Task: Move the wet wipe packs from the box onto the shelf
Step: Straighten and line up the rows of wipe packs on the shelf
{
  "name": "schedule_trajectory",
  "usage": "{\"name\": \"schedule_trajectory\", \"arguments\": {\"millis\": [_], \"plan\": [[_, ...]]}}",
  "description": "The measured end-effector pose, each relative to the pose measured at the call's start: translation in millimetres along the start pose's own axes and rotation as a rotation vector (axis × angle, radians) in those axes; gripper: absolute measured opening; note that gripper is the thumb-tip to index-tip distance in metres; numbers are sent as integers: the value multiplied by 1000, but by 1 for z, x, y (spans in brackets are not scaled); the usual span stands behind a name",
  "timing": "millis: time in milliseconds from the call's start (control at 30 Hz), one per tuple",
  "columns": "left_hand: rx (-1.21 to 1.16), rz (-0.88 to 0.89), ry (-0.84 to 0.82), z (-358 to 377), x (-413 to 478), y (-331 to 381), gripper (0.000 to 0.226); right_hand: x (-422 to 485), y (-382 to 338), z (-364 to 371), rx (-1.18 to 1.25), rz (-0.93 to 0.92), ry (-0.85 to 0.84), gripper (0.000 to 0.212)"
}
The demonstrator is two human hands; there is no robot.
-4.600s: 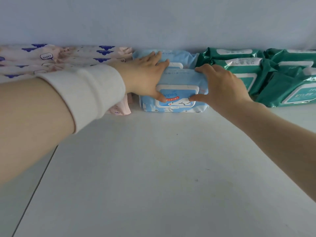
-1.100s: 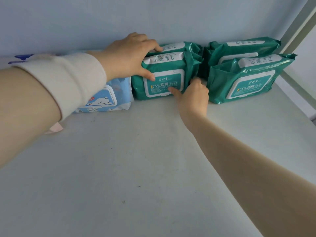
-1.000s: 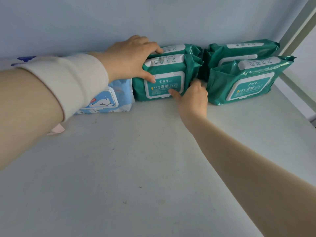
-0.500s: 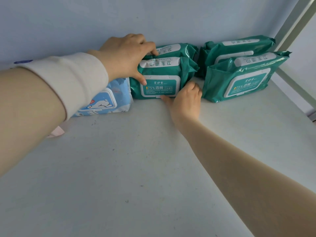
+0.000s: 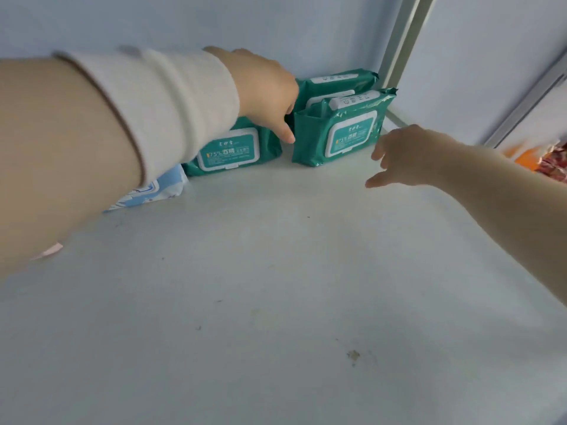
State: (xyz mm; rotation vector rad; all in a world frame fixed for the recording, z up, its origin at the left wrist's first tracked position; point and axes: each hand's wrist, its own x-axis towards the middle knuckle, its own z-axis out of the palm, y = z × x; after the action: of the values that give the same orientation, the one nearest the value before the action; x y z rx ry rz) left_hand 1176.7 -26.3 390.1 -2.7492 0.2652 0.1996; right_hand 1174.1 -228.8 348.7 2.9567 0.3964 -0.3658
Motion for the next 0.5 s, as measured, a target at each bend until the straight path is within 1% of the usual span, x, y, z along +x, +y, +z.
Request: {"name": "schedule_trajectory", "arguments": {"millis": [67,133,167,233,267,300,367,433,500], "plan": [[48,-27,-91,-8,11,19,61,5,20,-6,-155,78,-34,55],[106,-92,-127,-16,21,26,58,15,34,-11,-298,122,-51,58],[112,-127,-140,-19,24,27,61,21,39,-12,-342,127,-48,58],[128,-174,-146,-27,32,28,67,36,48,-12,-341,115,0,54],[121,-183,-118,-29,38,29,75,44,52,-11,-289,105,40,55],[79,-177,-69,-28,47,30,87,53,57,-9,-199,87,85,61],[-59,-133,25,-18,68,39,109,75,63,1,74,22,164,86],[-121,-99,50,-4,84,51,122,96,66,14,369,-40,221,109],[-127,-79,56,10,94,56,131,115,64,28,581,-71,233,121]]}}
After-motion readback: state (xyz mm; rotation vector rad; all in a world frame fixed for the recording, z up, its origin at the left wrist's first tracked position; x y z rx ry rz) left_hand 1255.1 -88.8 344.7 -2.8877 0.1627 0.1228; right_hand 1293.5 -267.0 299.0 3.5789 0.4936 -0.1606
